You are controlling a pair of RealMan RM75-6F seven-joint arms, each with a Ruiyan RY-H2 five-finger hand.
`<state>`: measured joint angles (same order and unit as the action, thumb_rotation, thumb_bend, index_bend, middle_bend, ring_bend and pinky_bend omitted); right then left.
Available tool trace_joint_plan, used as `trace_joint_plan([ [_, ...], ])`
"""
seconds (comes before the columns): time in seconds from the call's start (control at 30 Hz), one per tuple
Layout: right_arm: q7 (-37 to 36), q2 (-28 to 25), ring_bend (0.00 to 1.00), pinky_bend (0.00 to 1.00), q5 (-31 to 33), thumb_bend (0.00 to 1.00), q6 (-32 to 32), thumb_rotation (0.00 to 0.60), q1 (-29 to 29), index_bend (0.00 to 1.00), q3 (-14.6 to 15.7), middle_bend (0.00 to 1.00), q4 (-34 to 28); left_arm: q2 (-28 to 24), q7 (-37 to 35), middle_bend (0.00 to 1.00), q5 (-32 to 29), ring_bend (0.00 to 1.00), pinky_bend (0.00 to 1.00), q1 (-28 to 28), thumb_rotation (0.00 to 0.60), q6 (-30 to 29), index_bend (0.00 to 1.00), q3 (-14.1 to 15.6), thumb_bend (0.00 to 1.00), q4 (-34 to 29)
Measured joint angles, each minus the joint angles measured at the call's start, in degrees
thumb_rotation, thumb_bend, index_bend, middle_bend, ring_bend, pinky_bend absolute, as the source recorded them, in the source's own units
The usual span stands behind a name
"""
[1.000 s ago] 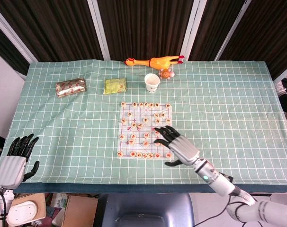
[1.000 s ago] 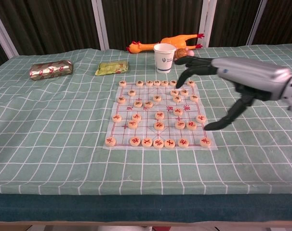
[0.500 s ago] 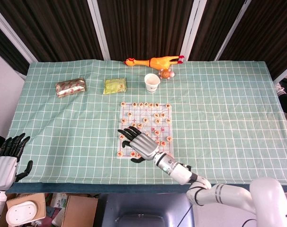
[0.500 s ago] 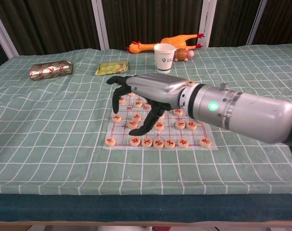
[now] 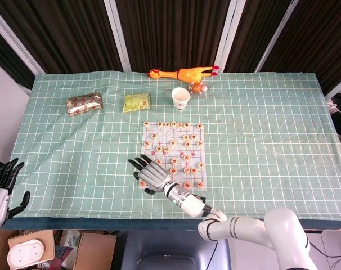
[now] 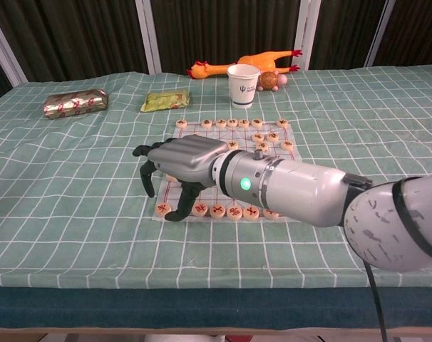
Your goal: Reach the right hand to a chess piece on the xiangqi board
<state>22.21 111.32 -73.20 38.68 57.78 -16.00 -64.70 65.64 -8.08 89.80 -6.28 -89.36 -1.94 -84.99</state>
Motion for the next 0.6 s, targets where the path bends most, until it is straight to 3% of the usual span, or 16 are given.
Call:
trace_joint_plan([
  [0.6,2.8,1.5,0.0,0.0,5.2,0.49,0.0,0.6,2.2,0.55,1.3,0.0,2.3,-0.2,0.1,0.0,0.8,0.0,0.0,0.4,0.6,-0.5,0.0,0.1,0.46,-0.4],
])
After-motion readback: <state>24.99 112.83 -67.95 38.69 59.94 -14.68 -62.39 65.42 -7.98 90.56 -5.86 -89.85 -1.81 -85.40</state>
